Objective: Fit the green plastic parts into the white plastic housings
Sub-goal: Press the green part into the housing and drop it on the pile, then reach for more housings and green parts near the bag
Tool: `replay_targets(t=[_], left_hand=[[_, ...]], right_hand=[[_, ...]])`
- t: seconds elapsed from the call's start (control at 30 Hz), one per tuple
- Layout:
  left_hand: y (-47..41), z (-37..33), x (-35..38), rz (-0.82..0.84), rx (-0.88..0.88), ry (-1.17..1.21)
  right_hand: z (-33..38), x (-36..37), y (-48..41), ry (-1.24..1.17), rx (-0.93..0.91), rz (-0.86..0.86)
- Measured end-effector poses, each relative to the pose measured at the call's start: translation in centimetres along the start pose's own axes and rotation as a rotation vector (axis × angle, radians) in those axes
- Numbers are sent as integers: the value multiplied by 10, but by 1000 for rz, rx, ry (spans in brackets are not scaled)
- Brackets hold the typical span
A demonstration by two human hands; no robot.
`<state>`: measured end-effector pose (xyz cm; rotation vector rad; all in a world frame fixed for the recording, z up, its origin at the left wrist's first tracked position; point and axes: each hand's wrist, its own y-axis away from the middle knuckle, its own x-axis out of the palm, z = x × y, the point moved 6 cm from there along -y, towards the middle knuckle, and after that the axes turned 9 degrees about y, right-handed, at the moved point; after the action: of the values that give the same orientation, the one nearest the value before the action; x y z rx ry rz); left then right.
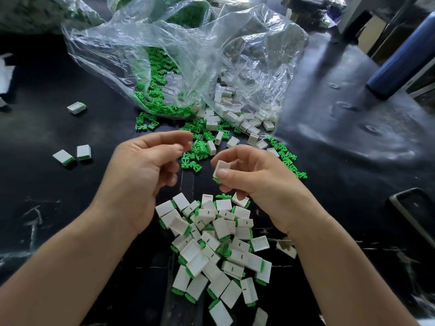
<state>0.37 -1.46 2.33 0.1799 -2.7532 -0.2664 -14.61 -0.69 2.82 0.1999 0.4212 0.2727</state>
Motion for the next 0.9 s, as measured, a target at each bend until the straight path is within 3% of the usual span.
replay_targets(t=[0.47, 0.63, 0.77, 0.9], left_hand=[[-5, 3, -7, -45, 18, -145], [-5, 6, -5, -23, 3, -146], [-4, 7, -4, -15, -3, -141], [-3, 7, -3, -4, -1, -139]], right_hand=[[-1, 16, 5, 321, -25, 133], [-2, -17, -2, 299, -81, -192], [-18, -61, -11, 595, -3, -599], [-39, -83, -20, 761, 144, -666]])
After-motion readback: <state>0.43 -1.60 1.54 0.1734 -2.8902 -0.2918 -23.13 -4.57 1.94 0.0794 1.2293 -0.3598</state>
